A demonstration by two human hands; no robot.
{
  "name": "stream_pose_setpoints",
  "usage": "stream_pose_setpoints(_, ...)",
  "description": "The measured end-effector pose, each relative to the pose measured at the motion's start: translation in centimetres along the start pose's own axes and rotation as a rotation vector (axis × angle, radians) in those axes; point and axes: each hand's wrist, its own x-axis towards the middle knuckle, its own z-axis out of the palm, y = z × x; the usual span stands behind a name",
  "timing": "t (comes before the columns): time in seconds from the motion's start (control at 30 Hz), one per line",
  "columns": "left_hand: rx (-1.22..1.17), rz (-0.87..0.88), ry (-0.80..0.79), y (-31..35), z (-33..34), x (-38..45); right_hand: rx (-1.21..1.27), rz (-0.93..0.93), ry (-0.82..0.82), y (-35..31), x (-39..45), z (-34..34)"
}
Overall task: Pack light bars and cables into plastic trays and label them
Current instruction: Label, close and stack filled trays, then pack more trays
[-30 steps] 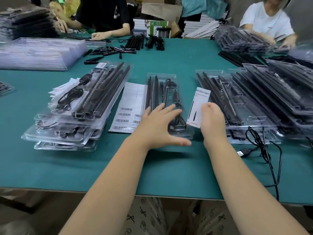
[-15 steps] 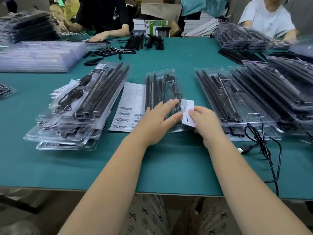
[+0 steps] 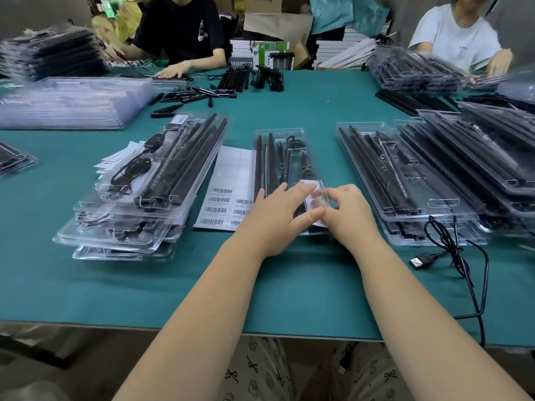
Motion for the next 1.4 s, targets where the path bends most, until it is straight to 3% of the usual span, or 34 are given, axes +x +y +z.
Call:
stream_pose_setpoints(0.17, -0.081, 0.001, 0.037, -0.2, -0.2, -0.1, -0.314, -0.193, -0.187, 0.5, -0.2, 0.1)
stream_pose_setpoints(0.27, -0.018, -0.001, -0.011, -0.3, -0.1, 0.1, -0.254, -0.120, -0.291, 0.6, 0.4, 0.4)
stream_pose_setpoints(0.4, 0.013, 0.010, -0.034, -0.1, -0.1, 0.2, -0.337, -0.002, -0.310, 0.4, 1.3, 0.6)
stream_pose_setpoints(0.93, 0.032, 0.003, -0.064, -0.8, 0.0, 0.3, -0.627, -0.062, -0.402, 1.0, 1.9, -0.1)
stream_pose_setpoints(1.2, 0.110, 0.041, -0.063, -1.3, 0.2, 0.4, -0.418, -0.046, -0.365, 1.0, 1.6, -0.4)
stream_pose_setpoints(1.4, 0.150, 0.036, -0.096, -1.4, 0.2, 0.6, 0.041, 0.075, -0.069, 0.9, 1.2, -1.1)
